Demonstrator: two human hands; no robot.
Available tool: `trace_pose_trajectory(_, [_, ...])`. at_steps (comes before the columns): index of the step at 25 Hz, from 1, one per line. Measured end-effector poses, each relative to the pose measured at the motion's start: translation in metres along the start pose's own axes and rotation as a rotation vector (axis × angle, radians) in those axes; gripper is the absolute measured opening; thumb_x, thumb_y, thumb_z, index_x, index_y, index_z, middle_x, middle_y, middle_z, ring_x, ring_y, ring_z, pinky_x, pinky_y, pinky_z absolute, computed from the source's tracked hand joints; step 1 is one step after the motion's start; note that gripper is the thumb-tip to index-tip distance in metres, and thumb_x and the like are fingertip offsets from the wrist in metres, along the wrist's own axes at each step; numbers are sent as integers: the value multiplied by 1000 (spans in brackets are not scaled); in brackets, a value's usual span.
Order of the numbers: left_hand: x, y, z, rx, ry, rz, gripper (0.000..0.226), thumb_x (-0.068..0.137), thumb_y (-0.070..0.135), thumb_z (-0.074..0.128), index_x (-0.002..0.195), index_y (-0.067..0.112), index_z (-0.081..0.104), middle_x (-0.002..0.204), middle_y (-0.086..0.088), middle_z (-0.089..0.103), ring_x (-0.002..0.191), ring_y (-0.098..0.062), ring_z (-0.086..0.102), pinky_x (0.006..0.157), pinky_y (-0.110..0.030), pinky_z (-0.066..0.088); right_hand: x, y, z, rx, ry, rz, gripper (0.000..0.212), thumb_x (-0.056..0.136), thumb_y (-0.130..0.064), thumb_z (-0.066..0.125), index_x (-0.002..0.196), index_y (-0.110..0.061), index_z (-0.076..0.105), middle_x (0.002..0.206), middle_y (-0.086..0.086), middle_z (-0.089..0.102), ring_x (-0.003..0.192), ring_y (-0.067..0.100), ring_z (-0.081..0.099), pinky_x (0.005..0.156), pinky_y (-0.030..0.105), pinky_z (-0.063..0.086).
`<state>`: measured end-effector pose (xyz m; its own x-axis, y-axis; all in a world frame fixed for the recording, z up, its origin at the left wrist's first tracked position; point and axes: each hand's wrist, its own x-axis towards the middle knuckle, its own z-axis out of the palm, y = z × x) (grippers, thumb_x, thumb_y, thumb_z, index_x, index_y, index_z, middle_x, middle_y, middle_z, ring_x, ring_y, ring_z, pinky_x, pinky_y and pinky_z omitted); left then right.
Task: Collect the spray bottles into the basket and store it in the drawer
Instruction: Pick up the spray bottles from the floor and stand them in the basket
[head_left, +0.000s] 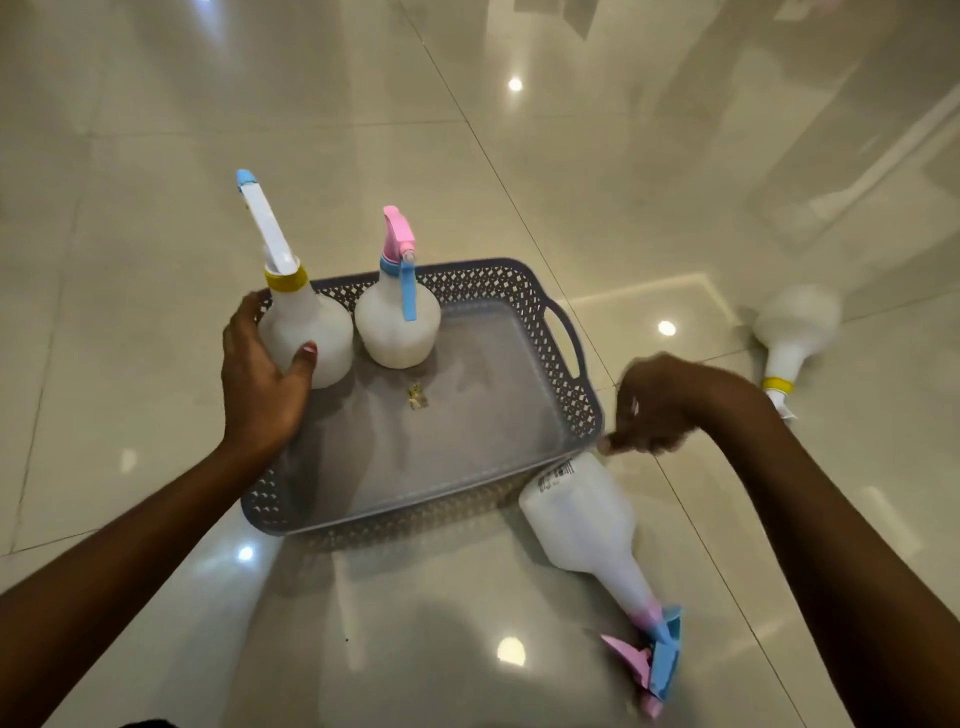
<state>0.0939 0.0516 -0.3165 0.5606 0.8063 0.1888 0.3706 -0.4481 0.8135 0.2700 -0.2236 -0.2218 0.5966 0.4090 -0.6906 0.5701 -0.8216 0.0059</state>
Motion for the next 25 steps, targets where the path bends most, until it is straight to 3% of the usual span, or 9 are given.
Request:
trace_pose_trajectory(1, [0,1,1,21,-6,-1,68,81,9,64,140,7,31,143,-19,38,132,-34,37,107,-39,31,-6,7,14,8,-121,59,44,73,-48,70,82,-6,68,73,5,73,58,13,64,64,24,57])
trace_pose_trajectory(3, [1,2,1,88,-43,4,74,77,7,66,141,6,28,144,-20,36,132,-37,35,108,-44,31,-15,12,43,138,-264,67,80,64,-64,66,119,-9,54,108,12,69,81,15,65,77,28,57])
trace_pose_trajectory(5, [3,2,0,171,-70,18,76,74,7,67,139,4,28,142,-23,36,130,-41,33,109,-50,30,-21,9,68,287,-271,-40,120,45,-78,61,143,-21,23,131,9,55,108,19,58,95,33,50])
trace_pose_trajectory(6, [4,2,-1,217,-83,25,76,73,9,66,138,2,28,141,-24,37,130,-43,33,110,-53,27,-23,6,78,401,-252,-103,122,43,-79,63,143,-26,18,134,5,52,114,18,55,99,35,48])
trace_pose_trajectory(11, [13,-2,-11,422,-266,10,89,69,20,66,142,5,19,144,-22,36,133,-41,31,113,-57,10,-27,-15,107,836,-300,-270,90,52,-49,80,127,-34,34,120,-7,52,107,16,57,89,38,56])
trace_pose_trajectory(16, [11,-4,-23,323,-341,17,92,64,34,66,142,12,23,143,-18,39,131,-38,36,110,-58,27,-48,-5,62,963,-387,-426,78,52,-41,81,122,-32,46,115,5,61,102,24,64,80,38,58])
trace_pose_trajectory(20, [1,-3,-41,311,-310,-45,85,80,17,68,145,2,16,153,-20,21,142,-35,18,115,-44,17,-28,-14,-2,1234,-121,-399,74,62,-57,71,126,-32,44,111,7,64,84,34,61,64,39,53])
trace_pose_trajectory(22, [-5,-9,-44,337,-336,-78,88,82,14,65,147,1,7,157,-18,10,145,-32,8,117,-41,11,6,-32,-32,1136,5,-261,63,76,-56,61,130,-36,37,121,10,52,76,35,58,62,39,51])
trace_pose_trajectory(25, [-11,-21,-45,332,-398,-121,91,80,12,67,147,3,6,158,-17,8,145,-32,7,118,-42,11,58,-64,-62,780,-93,-105,60,84,-48,56,135,-24,34,122,9,44,85,30,58,71,41,53])
